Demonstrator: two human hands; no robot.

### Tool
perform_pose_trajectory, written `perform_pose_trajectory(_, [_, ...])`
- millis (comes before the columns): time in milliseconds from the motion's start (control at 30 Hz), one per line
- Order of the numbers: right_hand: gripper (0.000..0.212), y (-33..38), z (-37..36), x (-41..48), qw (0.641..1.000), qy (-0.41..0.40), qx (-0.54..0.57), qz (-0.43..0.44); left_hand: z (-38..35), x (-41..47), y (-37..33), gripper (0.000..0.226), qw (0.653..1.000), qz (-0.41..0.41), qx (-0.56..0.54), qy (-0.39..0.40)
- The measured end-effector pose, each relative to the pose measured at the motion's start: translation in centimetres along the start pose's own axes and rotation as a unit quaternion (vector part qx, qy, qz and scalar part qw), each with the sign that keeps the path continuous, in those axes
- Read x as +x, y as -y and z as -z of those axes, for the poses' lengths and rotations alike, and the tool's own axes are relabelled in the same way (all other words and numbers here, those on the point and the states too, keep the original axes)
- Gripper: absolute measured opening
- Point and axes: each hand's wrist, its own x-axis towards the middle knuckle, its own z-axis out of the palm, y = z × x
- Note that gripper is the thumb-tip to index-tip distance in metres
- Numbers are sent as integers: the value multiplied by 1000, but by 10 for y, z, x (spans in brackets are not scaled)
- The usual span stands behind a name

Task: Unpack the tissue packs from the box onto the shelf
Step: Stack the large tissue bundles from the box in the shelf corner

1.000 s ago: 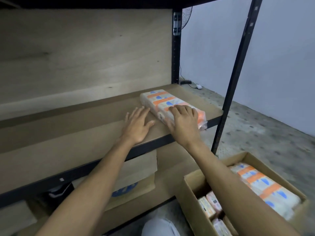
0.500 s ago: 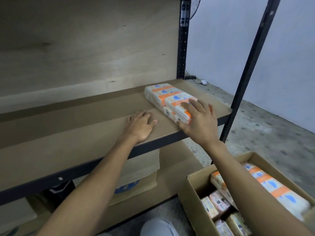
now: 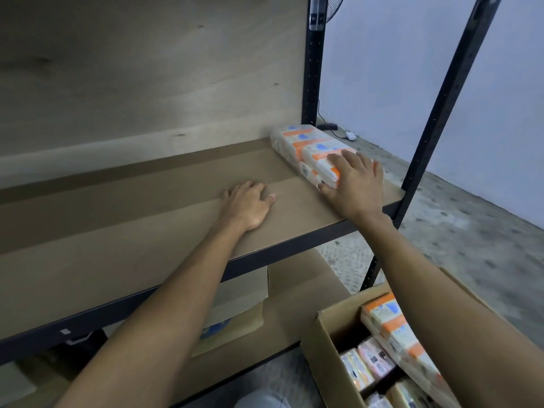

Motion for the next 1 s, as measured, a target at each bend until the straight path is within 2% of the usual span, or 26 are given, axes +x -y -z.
perform_pose_trajectory(600, [56,-29,-50,75,1000,-5,5,18,-12,7,2,52,999,-12,19,-40])
perform_pose_trajectory(1000, [59,-29,-57,81,1000,-4,22,14,-11,6,0,50,998,-12,22,-53])
